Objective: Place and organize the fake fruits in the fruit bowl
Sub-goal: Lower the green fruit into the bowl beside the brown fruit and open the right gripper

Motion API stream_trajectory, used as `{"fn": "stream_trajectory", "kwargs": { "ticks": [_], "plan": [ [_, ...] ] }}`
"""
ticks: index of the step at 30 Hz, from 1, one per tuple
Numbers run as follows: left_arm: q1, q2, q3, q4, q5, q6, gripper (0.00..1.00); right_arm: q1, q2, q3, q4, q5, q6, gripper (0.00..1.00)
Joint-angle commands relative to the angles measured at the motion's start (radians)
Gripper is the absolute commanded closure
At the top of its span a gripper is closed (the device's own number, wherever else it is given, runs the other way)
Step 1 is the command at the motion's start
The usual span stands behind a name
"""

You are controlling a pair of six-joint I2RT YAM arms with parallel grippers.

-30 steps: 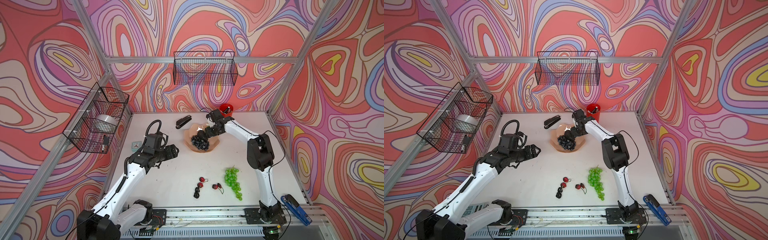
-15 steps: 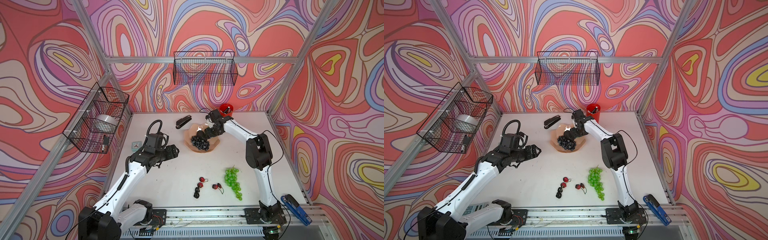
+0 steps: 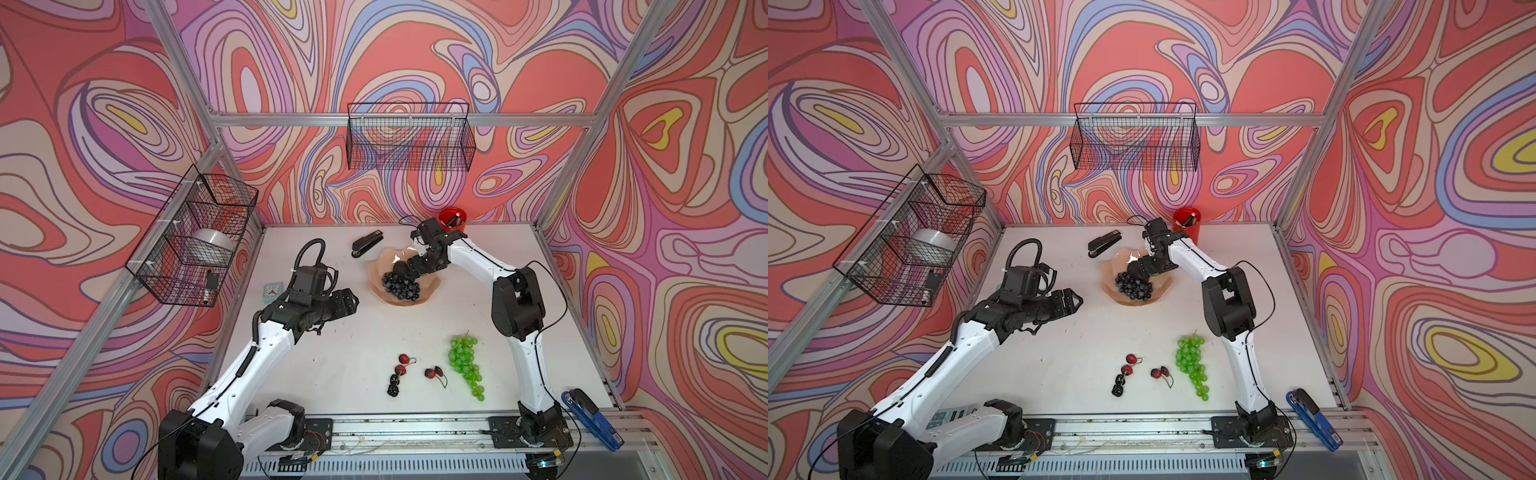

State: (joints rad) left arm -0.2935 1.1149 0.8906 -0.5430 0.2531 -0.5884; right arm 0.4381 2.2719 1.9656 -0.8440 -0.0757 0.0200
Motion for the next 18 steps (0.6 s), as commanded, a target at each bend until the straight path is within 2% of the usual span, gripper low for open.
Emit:
{"fn": "stream_trajectory", "kwargs": {
  "ticks": [1,15,18],
  "plan": [
    [0.005,0.006,0.031,-0.023,-0.003,-0.003,0.22,0.002,-0.040,0.020,-0.020,-0.013,-0.011,0.19],
    [0.004,0.009,0.031,-0.017,-0.002,-0.006,0.22,0.007,-0.095,0.042,-0.070,0.024,-0.024,0.16],
    [0.004,0.011,0.029,-0.016,-0.004,-0.006,0.22,0.007,-0.097,0.037,-0.065,0.029,-0.019,0.23]
  ]
}}
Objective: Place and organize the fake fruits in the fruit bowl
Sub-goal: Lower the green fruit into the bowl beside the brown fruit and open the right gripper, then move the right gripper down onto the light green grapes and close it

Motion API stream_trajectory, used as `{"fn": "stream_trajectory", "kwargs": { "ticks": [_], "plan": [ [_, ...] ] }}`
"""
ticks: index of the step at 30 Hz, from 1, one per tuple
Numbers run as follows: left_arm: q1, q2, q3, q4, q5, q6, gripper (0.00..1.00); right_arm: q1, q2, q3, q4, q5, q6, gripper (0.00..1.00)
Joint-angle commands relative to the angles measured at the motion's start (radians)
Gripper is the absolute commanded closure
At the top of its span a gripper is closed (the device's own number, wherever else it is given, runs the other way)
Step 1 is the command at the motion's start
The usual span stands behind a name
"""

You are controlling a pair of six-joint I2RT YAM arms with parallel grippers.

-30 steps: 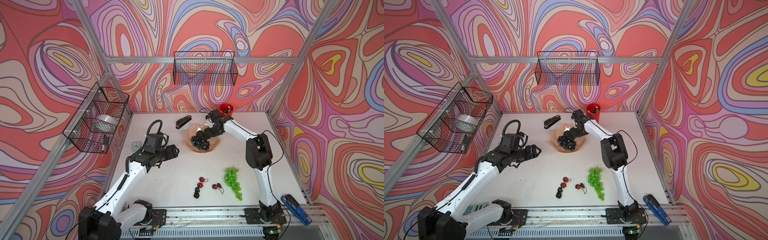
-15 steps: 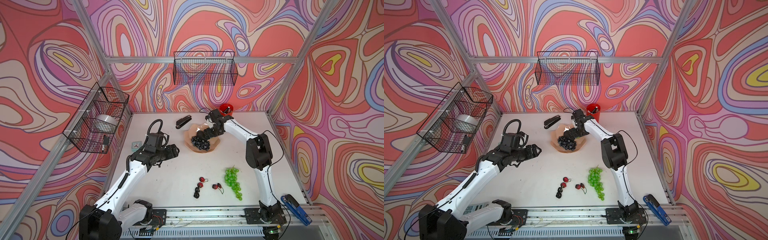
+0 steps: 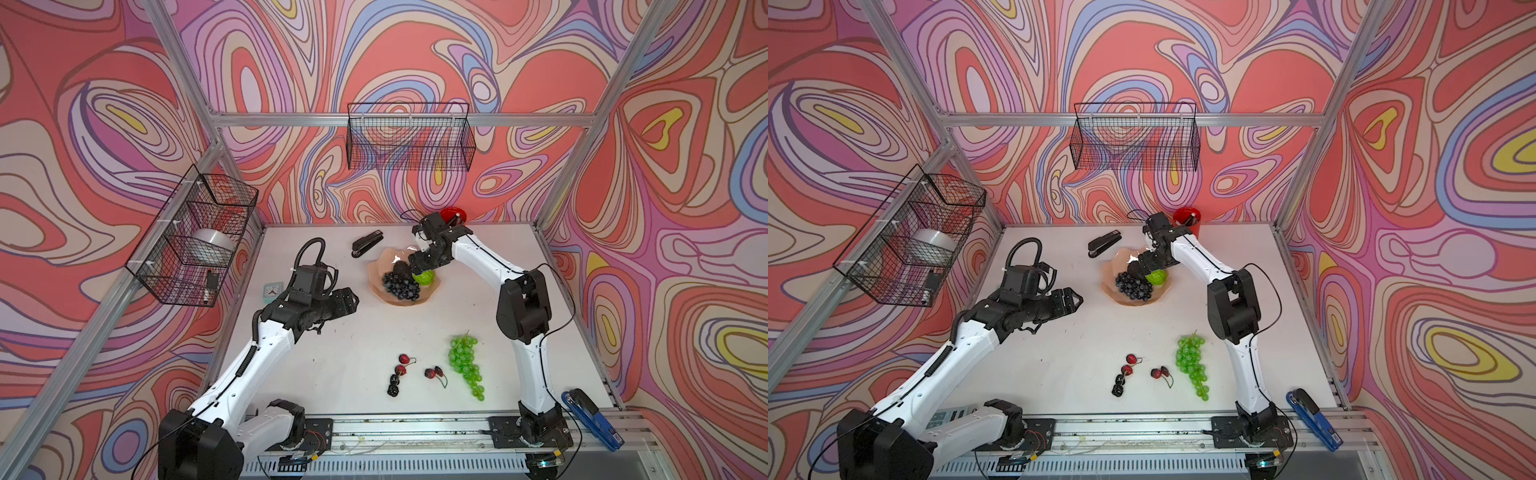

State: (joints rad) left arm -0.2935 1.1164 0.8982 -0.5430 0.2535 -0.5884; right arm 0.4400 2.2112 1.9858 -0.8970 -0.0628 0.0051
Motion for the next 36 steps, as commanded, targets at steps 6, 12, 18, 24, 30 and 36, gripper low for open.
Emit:
{"fn": "stream_trajectory", "kwargs": {
  "ticks": [6,12,18,24,30,36],
  "plan": [
    [0.004,0.015,0.018,-0.012,0.000,-0.009,0.22,0.006,-0.023,0.012,-0.013,-0.004,0.010,0.41],
    [0.005,0.021,0.018,-0.005,0.000,-0.010,0.22,0.009,-0.021,-0.038,0.020,-0.013,0.020,0.42],
    [0.005,0.023,0.018,-0.005,-0.001,-0.011,0.22,0.009,-0.012,-0.029,0.028,-0.012,0.020,0.44],
    [0.005,0.023,0.018,0.002,0.005,-0.010,0.22,0.009,-0.088,0.018,0.017,0.011,0.018,0.31],
    [0.004,0.045,0.028,0.009,0.006,0.008,0.19,0.010,-0.312,-0.110,0.024,0.034,0.053,0.29],
    [0.005,0.071,0.048,0.003,0.019,0.027,0.20,0.010,-0.666,-0.522,0.084,0.027,0.208,0.32]
  ]
}}
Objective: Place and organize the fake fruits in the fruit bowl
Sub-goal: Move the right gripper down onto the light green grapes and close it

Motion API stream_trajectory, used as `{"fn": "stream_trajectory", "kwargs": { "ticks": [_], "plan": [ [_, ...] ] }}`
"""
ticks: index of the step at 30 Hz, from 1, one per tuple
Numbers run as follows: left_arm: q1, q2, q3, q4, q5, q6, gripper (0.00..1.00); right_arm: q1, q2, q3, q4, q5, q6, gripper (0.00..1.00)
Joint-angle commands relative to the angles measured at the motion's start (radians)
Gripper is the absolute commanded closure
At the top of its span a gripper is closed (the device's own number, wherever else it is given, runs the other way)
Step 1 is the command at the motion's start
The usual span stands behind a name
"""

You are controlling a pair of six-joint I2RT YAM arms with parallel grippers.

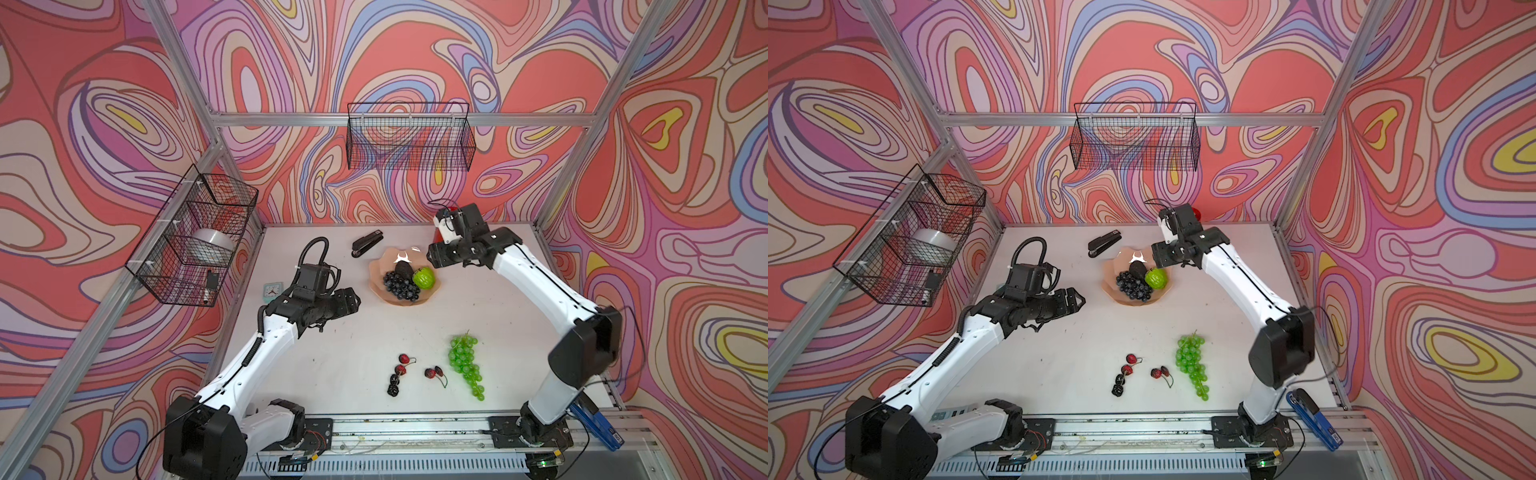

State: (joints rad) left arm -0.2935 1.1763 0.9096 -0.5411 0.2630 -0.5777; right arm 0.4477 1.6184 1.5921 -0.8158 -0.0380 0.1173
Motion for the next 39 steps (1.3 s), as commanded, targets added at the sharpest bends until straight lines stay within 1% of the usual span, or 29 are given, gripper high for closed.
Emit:
{"fn": "stream_trajectory", "kwargs": {
  "ticks": [1,4,8,12,16,19,22,25,29,32,34,35,37,39],
  "plan": [
    [0.004,0.016,0.041,0.004,0.015,0.019,0.20,0.003,-0.119,-0.187,-0.002,0.000,0.125,0.33],
    [0.004,0.036,0.049,0.007,0.033,0.024,0.20,0.002,-0.225,-0.351,-0.023,-0.010,0.208,0.35],
    [0.004,0.064,0.051,0.012,0.048,0.026,0.20,0.002,-0.338,-0.548,0.002,-0.051,0.310,0.36],
    [0.004,0.081,0.040,0.022,0.057,0.018,0.21,0.003,-0.336,-0.633,0.016,-0.118,0.334,0.39],
    [0.004,0.086,0.042,0.016,0.060,0.015,0.21,0.003,-0.304,-0.652,0.030,-0.103,0.310,0.40],
    [0.004,0.076,0.041,0.007,0.053,0.012,0.21,0.003,-0.275,-0.644,0.025,-0.102,0.294,0.44],
    [0.005,0.065,0.039,-0.003,0.048,0.013,0.21,0.002,-0.259,-0.648,-0.003,-0.086,0.289,0.44],
    [0.004,0.060,0.037,-0.010,0.042,0.014,0.21,0.002,-0.266,-0.666,-0.024,-0.062,0.293,0.41],
    [0.005,0.056,0.054,-0.034,0.037,0.022,0.21,0.017,-0.268,-0.679,-0.027,-0.070,0.304,0.39],
    [0.004,0.052,0.058,-0.040,0.028,0.027,0.21,0.033,-0.262,-0.684,-0.026,-0.081,0.308,0.41],
    [0.004,0.058,0.060,-0.038,0.036,0.025,0.21,0.049,-0.248,-0.682,-0.041,-0.061,0.308,0.41],
    [0.004,0.060,0.058,-0.033,0.040,0.023,0.21,0.057,-0.243,-0.683,-0.044,-0.044,0.305,0.42],
    [0.004,0.062,0.046,-0.013,0.051,0.013,0.21,0.062,-0.234,-0.686,-0.033,-0.023,0.299,0.49],
    [0.005,0.062,0.043,-0.008,0.054,0.008,0.21,0.062,-0.225,-0.687,-0.023,-0.015,0.296,0.52]
  ]
}}
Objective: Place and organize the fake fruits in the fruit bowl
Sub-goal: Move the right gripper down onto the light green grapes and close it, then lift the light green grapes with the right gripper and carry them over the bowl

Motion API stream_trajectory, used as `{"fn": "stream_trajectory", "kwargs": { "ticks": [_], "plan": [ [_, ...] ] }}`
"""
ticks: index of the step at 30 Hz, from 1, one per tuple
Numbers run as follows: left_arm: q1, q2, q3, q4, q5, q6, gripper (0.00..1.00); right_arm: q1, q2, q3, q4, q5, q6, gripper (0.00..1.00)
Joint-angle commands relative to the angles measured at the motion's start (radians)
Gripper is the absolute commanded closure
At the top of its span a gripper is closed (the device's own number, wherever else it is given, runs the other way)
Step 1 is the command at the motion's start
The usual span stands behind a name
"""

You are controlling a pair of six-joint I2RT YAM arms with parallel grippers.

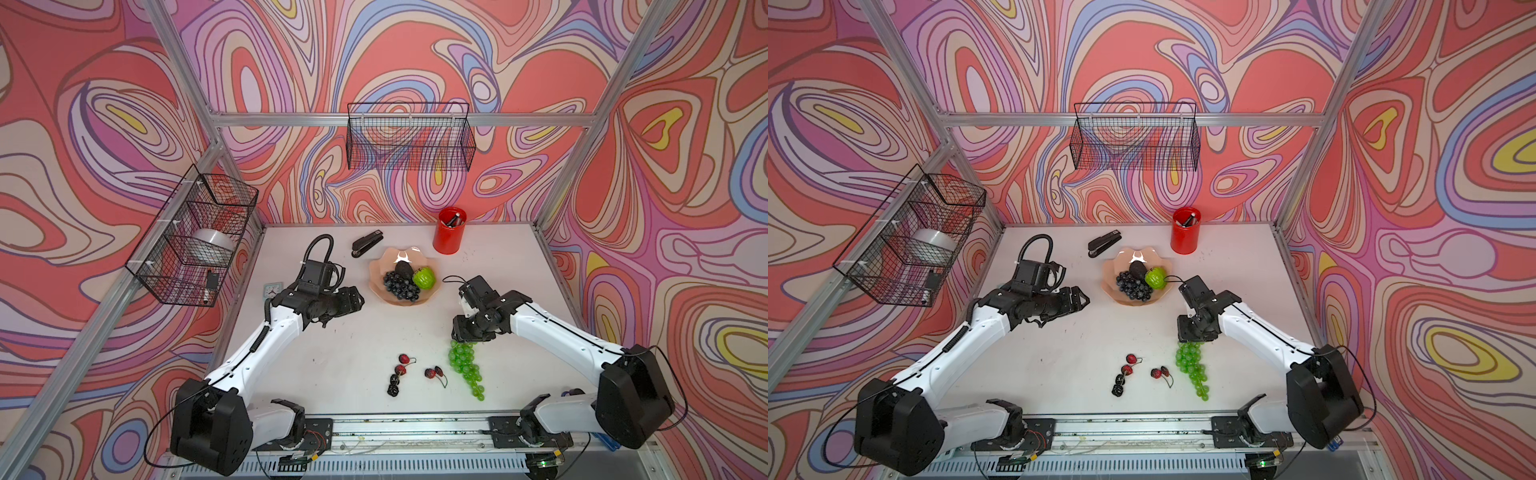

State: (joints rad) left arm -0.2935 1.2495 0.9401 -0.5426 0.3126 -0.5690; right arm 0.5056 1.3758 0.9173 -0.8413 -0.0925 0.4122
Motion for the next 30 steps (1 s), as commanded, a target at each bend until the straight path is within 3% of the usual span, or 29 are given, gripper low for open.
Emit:
{"fn": "stream_trajectory", "kwargs": {
  "ticks": [1,19,30],
  "plan": [
    [0.004,-0.013,0.012,-0.007,0.004,0.000,0.21,0.006,0.022,-0.014,0.010,0.042,-0.001,0.54],
    [0.005,-0.015,0.001,0.001,-0.002,-0.006,0.21,0.006,0.007,-0.016,-0.005,0.076,-0.002,0.99],
    [0.004,-0.001,0.000,0.013,0.004,-0.010,0.22,0.005,-0.051,0.051,-0.083,0.112,-0.017,1.00]
  ]
}}
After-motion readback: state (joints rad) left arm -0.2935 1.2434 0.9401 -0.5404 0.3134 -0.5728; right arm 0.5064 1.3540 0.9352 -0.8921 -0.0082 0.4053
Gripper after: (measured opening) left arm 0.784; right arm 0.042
